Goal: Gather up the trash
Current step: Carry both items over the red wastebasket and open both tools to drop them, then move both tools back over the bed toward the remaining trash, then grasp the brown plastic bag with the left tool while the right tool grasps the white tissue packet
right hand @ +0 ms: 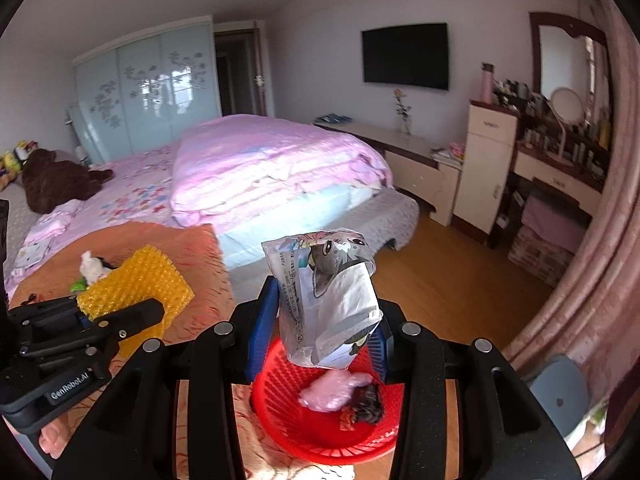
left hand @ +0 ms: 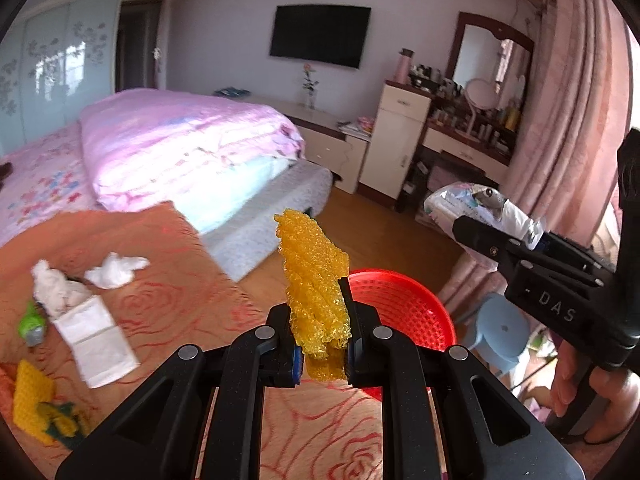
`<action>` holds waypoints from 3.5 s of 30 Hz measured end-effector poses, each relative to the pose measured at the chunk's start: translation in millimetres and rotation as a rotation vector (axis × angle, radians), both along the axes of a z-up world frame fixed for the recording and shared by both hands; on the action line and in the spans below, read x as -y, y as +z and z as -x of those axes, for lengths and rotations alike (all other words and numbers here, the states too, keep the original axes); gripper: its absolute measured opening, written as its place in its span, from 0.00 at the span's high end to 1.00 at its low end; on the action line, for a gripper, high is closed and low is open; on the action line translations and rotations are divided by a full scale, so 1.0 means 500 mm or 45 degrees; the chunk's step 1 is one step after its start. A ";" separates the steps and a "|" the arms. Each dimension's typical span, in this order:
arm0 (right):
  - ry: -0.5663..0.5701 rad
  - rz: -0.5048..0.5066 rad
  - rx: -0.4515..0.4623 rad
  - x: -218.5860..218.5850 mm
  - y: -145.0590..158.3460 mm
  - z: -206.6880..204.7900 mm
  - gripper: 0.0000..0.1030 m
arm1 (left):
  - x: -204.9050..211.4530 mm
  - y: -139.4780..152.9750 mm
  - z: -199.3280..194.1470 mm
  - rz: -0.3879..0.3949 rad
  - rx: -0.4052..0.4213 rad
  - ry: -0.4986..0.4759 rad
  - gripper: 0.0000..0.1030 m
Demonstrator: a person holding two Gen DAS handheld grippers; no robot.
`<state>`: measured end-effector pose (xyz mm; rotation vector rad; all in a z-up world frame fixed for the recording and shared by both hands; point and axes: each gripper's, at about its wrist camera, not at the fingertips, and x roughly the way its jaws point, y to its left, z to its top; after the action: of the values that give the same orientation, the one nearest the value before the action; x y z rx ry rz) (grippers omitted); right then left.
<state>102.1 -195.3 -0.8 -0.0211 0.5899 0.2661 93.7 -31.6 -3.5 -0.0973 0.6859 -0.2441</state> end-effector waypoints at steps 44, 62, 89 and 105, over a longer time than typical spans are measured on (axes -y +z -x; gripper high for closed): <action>-0.189 -0.045 -0.262 0.078 -0.148 -0.075 0.42 | 0.083 -0.121 -0.033 -0.057 -0.160 -0.108 0.39; -0.052 -0.030 -0.144 0.028 -0.119 -0.039 0.41 | 0.031 -0.075 0.054 -0.197 0.039 0.103 0.22; 0.177 0.033 -0.156 -0.117 -0.128 0.032 0.31 | -0.386 0.019 0.225 -0.206 0.134 0.851 0.20; 0.313 0.051 -0.205 -0.196 -0.139 0.056 0.31 | -0.574 -0.087 0.203 -0.104 -0.104 0.946 0.20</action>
<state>74.3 -97.3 -70.3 -0.1121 0.7538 0.4981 -7.8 255.5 -47.0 -0.2763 0.6962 0.5027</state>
